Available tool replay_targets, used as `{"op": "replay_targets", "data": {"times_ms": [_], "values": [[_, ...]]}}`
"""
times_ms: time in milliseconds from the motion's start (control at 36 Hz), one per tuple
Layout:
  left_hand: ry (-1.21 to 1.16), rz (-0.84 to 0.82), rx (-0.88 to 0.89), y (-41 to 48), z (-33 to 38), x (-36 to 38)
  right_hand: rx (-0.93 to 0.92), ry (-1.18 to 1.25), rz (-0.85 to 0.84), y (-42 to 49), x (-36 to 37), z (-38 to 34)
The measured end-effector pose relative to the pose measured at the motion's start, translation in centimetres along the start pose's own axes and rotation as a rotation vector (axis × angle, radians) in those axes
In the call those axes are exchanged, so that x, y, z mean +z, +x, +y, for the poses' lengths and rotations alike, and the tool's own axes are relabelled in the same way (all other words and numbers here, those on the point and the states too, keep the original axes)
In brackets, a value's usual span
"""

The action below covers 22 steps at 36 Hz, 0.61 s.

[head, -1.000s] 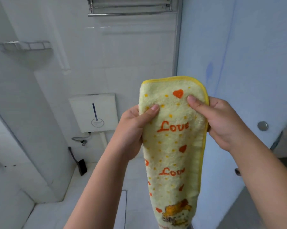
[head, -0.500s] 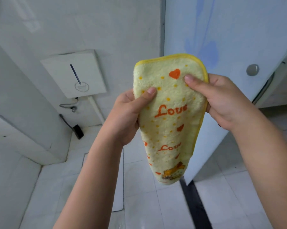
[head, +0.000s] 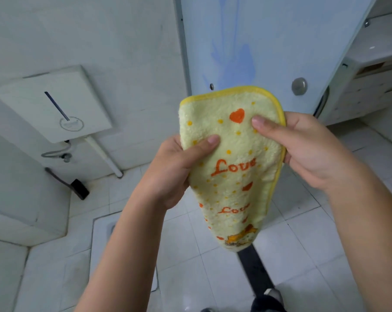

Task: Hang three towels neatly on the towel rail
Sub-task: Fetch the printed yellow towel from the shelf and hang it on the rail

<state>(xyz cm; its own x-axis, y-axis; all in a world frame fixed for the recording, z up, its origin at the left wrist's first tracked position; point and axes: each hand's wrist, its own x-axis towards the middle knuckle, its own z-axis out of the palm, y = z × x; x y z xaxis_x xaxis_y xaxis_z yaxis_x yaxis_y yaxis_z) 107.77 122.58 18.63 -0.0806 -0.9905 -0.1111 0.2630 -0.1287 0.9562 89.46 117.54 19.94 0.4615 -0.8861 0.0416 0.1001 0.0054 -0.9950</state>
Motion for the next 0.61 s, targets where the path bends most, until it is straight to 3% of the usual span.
{"op": "replay_targets", "data": {"times_ms": [611], "values": [[-0.069, 0.069, 0.084, 7.1, -2.6, 13.2, 0.061, 0.015, -0.147, 1.8, -15.2, -2.3]]}}
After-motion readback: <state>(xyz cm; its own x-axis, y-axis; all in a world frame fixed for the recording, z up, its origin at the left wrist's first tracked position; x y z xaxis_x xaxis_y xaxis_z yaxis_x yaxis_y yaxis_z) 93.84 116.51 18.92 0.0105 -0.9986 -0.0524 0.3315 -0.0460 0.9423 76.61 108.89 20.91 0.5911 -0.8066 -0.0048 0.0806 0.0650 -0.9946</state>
